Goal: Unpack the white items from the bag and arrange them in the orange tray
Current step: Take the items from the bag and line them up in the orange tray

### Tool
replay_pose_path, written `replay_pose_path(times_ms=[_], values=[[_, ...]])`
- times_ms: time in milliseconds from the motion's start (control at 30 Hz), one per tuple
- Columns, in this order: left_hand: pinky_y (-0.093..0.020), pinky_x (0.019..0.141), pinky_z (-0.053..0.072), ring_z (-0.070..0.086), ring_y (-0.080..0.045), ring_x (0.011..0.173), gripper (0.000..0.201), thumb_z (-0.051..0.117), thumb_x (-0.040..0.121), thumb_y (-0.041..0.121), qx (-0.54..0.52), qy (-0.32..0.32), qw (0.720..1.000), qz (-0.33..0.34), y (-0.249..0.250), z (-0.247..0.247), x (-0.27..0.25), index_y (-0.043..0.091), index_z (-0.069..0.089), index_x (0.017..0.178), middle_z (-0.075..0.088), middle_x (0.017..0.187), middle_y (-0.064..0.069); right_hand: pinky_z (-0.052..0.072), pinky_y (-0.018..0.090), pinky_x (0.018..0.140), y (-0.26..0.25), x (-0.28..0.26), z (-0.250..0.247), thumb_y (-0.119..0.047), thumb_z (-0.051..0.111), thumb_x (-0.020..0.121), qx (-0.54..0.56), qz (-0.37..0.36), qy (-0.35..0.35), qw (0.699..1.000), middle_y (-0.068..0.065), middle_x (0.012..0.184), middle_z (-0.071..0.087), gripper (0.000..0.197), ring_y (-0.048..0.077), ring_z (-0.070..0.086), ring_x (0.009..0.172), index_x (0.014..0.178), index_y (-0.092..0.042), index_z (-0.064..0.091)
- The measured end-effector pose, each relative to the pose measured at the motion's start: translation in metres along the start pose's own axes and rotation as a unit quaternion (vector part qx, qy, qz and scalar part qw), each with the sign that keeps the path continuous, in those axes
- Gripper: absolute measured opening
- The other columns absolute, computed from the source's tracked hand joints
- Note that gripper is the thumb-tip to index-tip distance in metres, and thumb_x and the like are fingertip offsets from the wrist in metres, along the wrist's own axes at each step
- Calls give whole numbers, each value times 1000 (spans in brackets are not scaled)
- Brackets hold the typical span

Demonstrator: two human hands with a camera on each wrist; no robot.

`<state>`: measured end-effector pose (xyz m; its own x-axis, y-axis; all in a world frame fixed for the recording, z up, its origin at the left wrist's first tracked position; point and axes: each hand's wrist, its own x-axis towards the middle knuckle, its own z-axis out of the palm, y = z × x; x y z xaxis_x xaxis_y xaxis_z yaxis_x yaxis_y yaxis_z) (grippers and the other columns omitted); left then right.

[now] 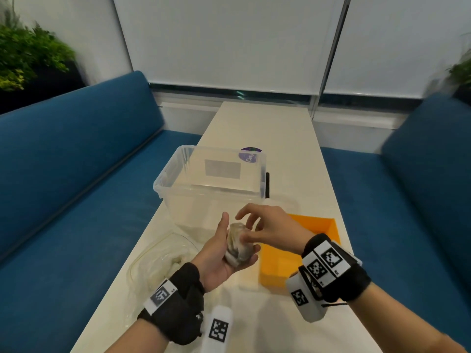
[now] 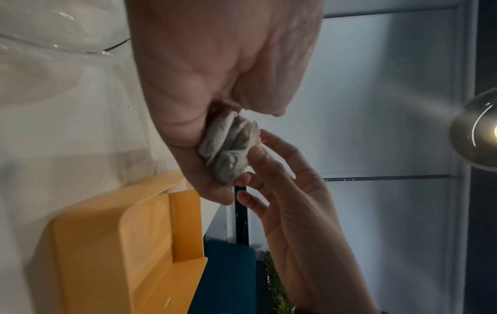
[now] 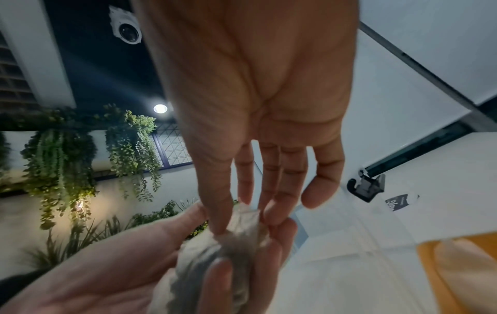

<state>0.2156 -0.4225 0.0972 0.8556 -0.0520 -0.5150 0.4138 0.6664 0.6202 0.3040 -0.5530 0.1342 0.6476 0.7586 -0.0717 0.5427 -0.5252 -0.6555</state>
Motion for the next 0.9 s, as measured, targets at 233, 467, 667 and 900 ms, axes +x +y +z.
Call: replay_pose_path(times_ms=[233,467,667,900], values=[[-33,79,60,67,-25,95,43,59,92,34,21,-27,999,31,-1,-2,0,5,59,124,67,111,-18,52,21,65,4,-3,-6,-14,70,82,74,18,57,995,-3,75,66,25,7,63,66,104,-21,60],[-31,72,58,70,-24,95,33,65,88,7,107,-26,990,90,-2,-7,0,5,58,120,71,105,-12,52,24,69,3,-5,-28,-26,69,85,94,23,82,992,3,79,72,19,10,65,66,99,-13,71],[-32,75,57,69,-24,93,34,66,88,13,128,-18,987,97,-4,-5,4,6,58,121,70,110,-13,48,17,62,5,-9,-43,-20,68,85,77,19,69,995,-1,78,69,14,10,61,66,93,-8,71],[-31,70,57,70,-21,85,39,68,87,22,81,19,993,83,-5,-17,6,4,59,121,71,105,-11,49,17,68,64,8,-62,-12,64,88,-45,104,115,987,4,85,68,10,12,64,66,97,-10,69]])
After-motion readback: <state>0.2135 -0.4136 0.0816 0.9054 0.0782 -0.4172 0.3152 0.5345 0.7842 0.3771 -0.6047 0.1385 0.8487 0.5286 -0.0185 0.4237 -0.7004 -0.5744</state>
